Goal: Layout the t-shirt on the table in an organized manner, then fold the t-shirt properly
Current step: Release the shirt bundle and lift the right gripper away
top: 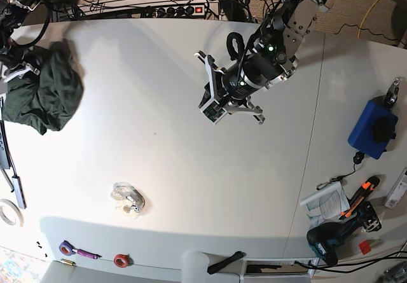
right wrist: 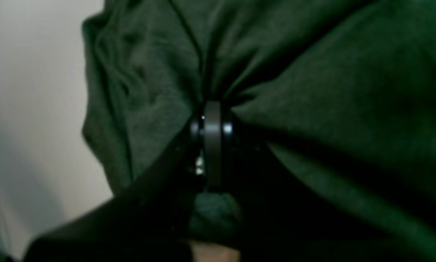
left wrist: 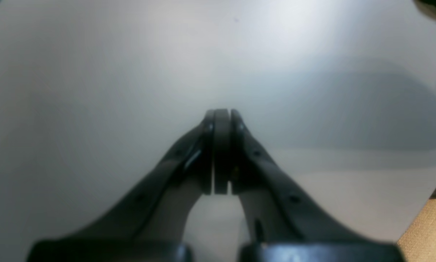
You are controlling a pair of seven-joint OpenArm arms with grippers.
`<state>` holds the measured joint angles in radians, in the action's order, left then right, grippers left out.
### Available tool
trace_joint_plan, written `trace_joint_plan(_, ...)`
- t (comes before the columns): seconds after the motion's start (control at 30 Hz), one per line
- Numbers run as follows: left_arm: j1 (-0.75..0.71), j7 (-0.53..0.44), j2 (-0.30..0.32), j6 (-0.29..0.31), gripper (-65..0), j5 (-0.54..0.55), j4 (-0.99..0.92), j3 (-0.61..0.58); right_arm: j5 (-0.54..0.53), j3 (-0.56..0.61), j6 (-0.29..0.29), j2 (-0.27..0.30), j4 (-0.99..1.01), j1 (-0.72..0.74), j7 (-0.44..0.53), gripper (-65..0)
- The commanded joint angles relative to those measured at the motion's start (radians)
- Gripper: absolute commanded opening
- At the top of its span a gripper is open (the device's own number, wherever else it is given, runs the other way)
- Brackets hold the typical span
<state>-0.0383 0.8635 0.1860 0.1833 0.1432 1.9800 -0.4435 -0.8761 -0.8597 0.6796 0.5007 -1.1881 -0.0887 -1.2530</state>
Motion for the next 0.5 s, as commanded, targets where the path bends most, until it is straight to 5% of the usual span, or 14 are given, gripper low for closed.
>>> trace_joint_plan(0.0, 0.010, -0.019, -0.005, 0.000, -65.0, 0.007, 0.015, 0.002, -0.040, -0.020, 0.007, 0.032, -0.011, 0.006, 0.014, -65.0)
trace_joint_plan(0.27, 0.010, -0.019, -0.006, 0.001, -65.0, 0.039, 0.016, 0.002, -0.135, -0.155, 0.019, 0.032, -0.011, 0.005, -0.050, -65.0)
trace_joint_plan(0.47, 0.010, -0.023, -0.008, 0.227, -65.0, 0.330, 0.016, 0.001, -0.326, -0.241, 0.019, 0.048, -0.013, -0.013, -0.102, -65.0)
